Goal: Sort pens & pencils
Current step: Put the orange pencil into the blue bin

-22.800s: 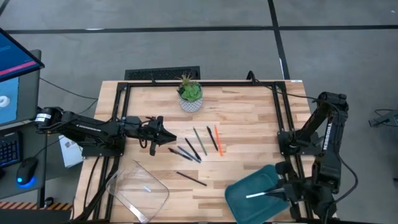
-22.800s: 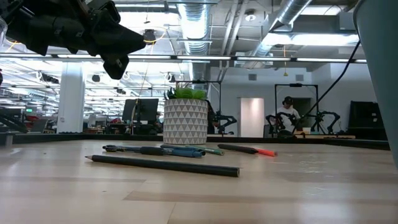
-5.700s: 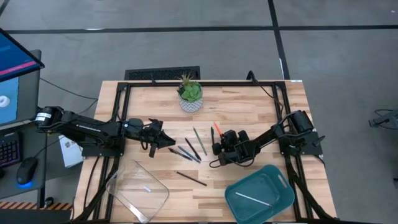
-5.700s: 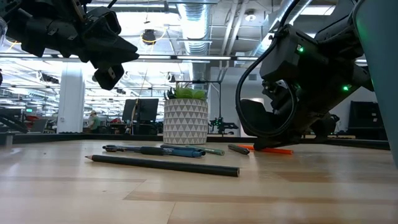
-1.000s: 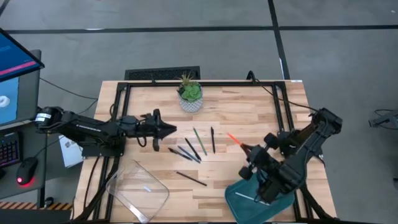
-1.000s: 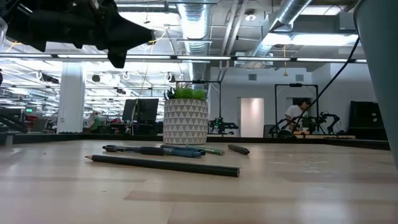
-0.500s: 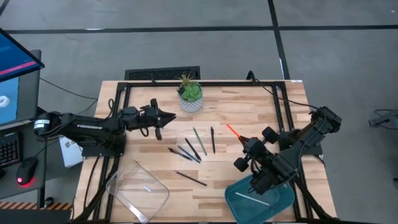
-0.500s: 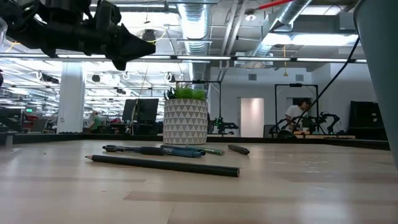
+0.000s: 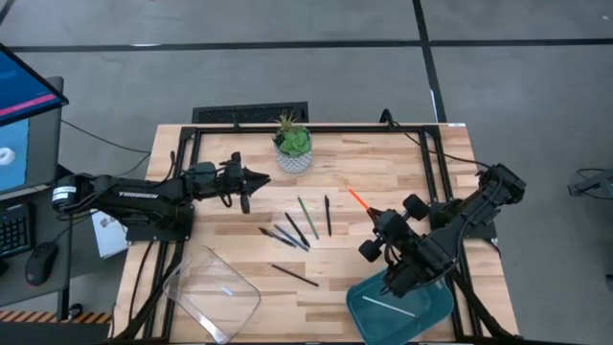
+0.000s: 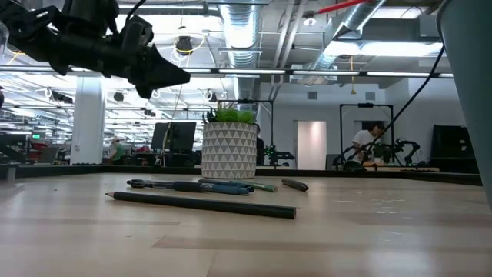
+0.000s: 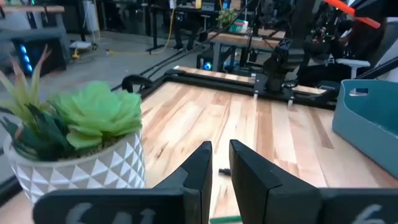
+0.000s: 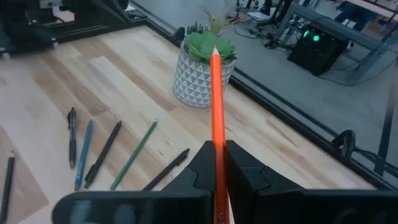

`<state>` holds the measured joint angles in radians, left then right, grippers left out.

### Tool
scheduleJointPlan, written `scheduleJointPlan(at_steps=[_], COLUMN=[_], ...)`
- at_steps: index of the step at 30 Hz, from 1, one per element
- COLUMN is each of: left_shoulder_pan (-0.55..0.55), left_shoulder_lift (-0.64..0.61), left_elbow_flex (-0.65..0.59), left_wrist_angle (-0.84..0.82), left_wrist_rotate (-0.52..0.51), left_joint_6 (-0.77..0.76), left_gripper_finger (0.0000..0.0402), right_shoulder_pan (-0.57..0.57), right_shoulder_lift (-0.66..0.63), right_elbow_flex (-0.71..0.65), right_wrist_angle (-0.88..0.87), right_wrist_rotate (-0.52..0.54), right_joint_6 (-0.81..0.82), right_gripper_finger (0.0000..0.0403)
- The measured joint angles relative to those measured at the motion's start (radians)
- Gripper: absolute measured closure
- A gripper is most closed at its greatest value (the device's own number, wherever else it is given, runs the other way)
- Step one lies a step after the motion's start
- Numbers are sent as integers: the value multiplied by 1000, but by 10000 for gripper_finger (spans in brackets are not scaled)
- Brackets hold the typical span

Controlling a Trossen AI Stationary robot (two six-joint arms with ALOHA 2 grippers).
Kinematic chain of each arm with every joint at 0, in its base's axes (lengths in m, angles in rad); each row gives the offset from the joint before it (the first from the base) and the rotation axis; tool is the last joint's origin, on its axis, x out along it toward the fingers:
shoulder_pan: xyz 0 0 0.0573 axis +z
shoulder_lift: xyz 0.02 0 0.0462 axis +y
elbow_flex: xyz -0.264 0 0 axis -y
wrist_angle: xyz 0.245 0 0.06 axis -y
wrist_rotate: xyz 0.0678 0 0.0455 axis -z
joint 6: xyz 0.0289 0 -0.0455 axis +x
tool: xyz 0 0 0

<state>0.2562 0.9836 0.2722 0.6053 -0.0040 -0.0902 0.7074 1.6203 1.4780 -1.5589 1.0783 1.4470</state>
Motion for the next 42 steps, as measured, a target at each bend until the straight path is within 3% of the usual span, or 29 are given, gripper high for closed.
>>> scheduleJointPlan(at_steps=[7,16,24,34,42], left_shoulder_pan=[-1,-65,-175,-284,-305], left_shoulder_lift=[0,0,0,0,0], left_elbow_flex=[0,0,0,0,0], left_wrist_angle=[-93,-116,-64,0,23], left_wrist_rotate=[4,175,179,157,147], left_joint_6=[-59,-197,-274,-263,-228], left_gripper_finger=[356,356,356,356,356], right_shoulder_pan=[45,173,310,422,472], right_shoulder_lift=[0,0,4,5,5], right_elbow_flex=[0,0,-14,-29,-29], right_wrist_angle=[0,81,277,369,417], right_wrist_rotate=[-27,-30,-46,-178,-280], right_joint_6=[-31,-75,-229,-313,-349], right_gripper_finger=[360,360,360,360,360])
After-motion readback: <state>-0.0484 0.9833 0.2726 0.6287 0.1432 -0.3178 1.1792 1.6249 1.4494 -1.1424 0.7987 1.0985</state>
